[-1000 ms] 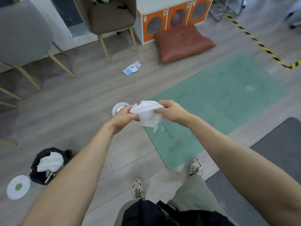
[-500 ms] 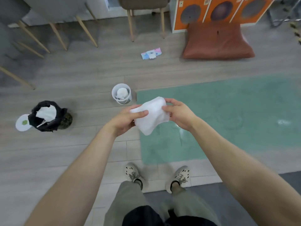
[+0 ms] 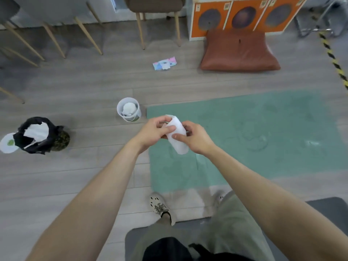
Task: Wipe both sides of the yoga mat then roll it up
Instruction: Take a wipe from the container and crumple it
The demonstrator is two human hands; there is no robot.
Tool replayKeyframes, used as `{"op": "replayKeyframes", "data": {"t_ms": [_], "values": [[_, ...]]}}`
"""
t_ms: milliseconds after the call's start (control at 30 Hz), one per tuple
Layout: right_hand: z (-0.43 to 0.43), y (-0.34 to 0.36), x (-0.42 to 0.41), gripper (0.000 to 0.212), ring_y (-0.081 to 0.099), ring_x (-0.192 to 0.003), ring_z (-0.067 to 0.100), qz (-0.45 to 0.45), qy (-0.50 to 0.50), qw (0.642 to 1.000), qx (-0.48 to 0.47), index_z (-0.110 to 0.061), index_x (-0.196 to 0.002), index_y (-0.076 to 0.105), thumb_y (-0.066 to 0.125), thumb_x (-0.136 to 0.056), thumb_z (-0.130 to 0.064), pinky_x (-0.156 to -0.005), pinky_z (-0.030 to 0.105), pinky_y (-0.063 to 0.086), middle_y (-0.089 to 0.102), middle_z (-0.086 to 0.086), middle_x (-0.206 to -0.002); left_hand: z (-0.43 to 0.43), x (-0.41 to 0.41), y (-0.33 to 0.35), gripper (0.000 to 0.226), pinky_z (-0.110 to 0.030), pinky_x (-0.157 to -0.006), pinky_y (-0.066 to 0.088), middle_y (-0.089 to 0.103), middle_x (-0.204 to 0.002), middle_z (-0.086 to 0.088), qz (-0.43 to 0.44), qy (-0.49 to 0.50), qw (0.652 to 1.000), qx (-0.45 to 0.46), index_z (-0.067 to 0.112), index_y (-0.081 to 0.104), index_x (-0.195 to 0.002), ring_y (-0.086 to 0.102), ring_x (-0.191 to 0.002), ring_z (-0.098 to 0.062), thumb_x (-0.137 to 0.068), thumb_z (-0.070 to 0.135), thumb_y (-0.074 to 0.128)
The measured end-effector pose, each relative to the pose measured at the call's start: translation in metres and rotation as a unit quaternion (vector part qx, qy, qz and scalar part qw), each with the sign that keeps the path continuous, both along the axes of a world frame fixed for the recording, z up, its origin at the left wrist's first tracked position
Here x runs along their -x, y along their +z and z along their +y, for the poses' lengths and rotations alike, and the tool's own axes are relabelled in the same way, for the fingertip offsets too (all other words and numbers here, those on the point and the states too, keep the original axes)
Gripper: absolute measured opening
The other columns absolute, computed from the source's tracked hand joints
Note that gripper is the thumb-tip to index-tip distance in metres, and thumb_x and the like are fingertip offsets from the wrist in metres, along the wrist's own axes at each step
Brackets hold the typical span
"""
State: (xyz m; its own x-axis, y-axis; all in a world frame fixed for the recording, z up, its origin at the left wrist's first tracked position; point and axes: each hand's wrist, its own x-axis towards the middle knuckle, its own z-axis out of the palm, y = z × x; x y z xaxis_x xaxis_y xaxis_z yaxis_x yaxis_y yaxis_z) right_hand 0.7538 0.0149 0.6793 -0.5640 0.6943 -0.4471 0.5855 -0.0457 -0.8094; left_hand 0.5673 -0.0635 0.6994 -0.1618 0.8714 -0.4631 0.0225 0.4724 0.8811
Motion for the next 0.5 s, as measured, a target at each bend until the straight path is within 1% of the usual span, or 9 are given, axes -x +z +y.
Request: {"op": "replayKeyframes", "data": {"t_ms": [33,67,100,167,300,333,400,433,500], "values": [[0.003,-0.001,0.0,0.035,0.071,-0.085,0.019,-0.01,0.013,1.0,-0.009,-0.025,-0.105,0.07,0.083,-0.081,-0.048,-0.081,0.047,0.06,0.075,-0.007,-0.095,0.001,-0.004,0.0,0.019,-0.036,-0.082,0.059,0.076,-0.101,-0.009,0.03,0.004,1.0,-0.007,0.008,0.072,-0.117,0.07,-0.088,-0.018,-0.099,0.013,0.073],[0.006,-0.002,0.0,0.028,0.066,-0.076,0.021,-0.014,0.034,0.999,-0.011,-0.024,-0.094,0.068,0.083,-0.084,-0.045,-0.072,0.043,0.057,0.071,-0.006,-0.085,0.0,-0.008,0.0,0.014,-0.034,-0.079,0.058,0.077,-0.097,-0.006,0.061,0.009,0.998,-0.01,0.01,0.074,-0.112,0.069,-0.085,-0.016,-0.098,0.014,0.073],[0.011,-0.004,-0.001,0.029,0.058,-0.069,0.02,-0.015,0.061,0.998,-0.008,-0.02,-0.088,0.065,0.083,-0.086,-0.043,-0.066,0.039,0.048,0.066,-0.005,-0.077,0.0,-0.011,-0.001,0.01,-0.035,-0.079,0.056,0.077,-0.095,-0.005,0.088,0.017,0.996,-0.008,0.012,0.075,-0.108,0.068,-0.084,-0.014,-0.098,0.015,0.074],[0.023,-0.008,-0.004,0.039,0.048,-0.064,0.017,-0.014,0.118,0.993,-0.017,-0.013,-0.082,0.058,0.084,-0.086,-0.043,-0.063,0.036,0.037,0.055,-0.003,-0.072,-0.003,-0.016,-0.004,0.008,-0.036,-0.08,0.053,0.076,-0.094,-0.01,0.117,0.034,0.993,0.003,0.014,0.074,-0.104,0.064,-0.083,-0.014,-0.097,0.019,0.074],[0.051,-0.014,-0.016,0.044,0.043,-0.06,0.01,-0.018,0.226,0.973,-0.035,-0.023,-0.072,0.05,0.088,-0.082,-0.043,-0.056,0.028,0.031,0.049,-0.01,-0.068,-0.017,-0.051,-0.024,0.017,-0.037,-0.086,0.05,0.074,-0.108,-0.018,0.148,0.117,0.981,0.04,0.013,0.073,-0.107,0.063,-0.088,-0.015,-0.095,0.026,0.075],[0.056,-0.017,-0.024,0.043,0.043,-0.061,0.01,-0.018,0.251,0.967,-0.043,-0.025,-0.073,0.051,0.089,-0.081,-0.043,-0.056,0.028,0.031,0.049,-0.01,-0.069,-0.02,-0.067,-0.027,0.017,-0.037,-0.09,0.051,0.074,-0.113,-0.016,0.147,0.153,0.976,0.056,0.016,0.072,-0.105,0.066,-0.093,-0.017,-0.093,0.026,0.078],[0.063,-0.022,-0.042,0.036,0.049,-0.065,0.009,-0.009,0.288,0.956,-0.045,-0.025,-0.081,0.058,0.089,-0.079,-0.042,-0.059,0.028,0.036,0.056,-0.009,-0.076,-0.025,-0.1,-0.034,0.018,-0.037,-0.099,0.05,0.072,-0.124,-0.006,0.104,0.232,0.964,0.077,0.018,0.07,-0.094,0.068,-0.108,-0.02,-0.081,0.027,0.079],[0.064,-0.025,-0.052,0.033,0.053,-0.067,0.008,-0.005,0.305,0.952,-0.031,-0.026,-0.088,0.061,0.089,-0.08,-0.043,-0.06,0.027,0.039,0.061,-0.01,-0.08,-0.028,-0.116,-0.039,0.021,-0.037,-0.097,0.049,0.073,-0.121,-0.003,0.072,0.265,0.958,0.079,0.015,0.07,-0.092,0.067,-0.106,-0.02,-0.075,0.026,0.076],[0.064,-0.032,-0.07,0.03,0.063,-0.071,0.004,-0.002,0.333,0.943,0.025,-0.029,-0.103,0.066,0.086,-0.085,-0.042,-0.062,0.019,0.045,0.072,-0.01,-0.089,-0.04,-0.144,-0.05,0.029,-0.038,-0.082,0.044,0.071,-0.092,-0.002,0.044,0.304,0.948,0.085,0.007,0.069,-0.09,0.061,-0.085,-0.019,-0.069,0.026,0.073]]}}
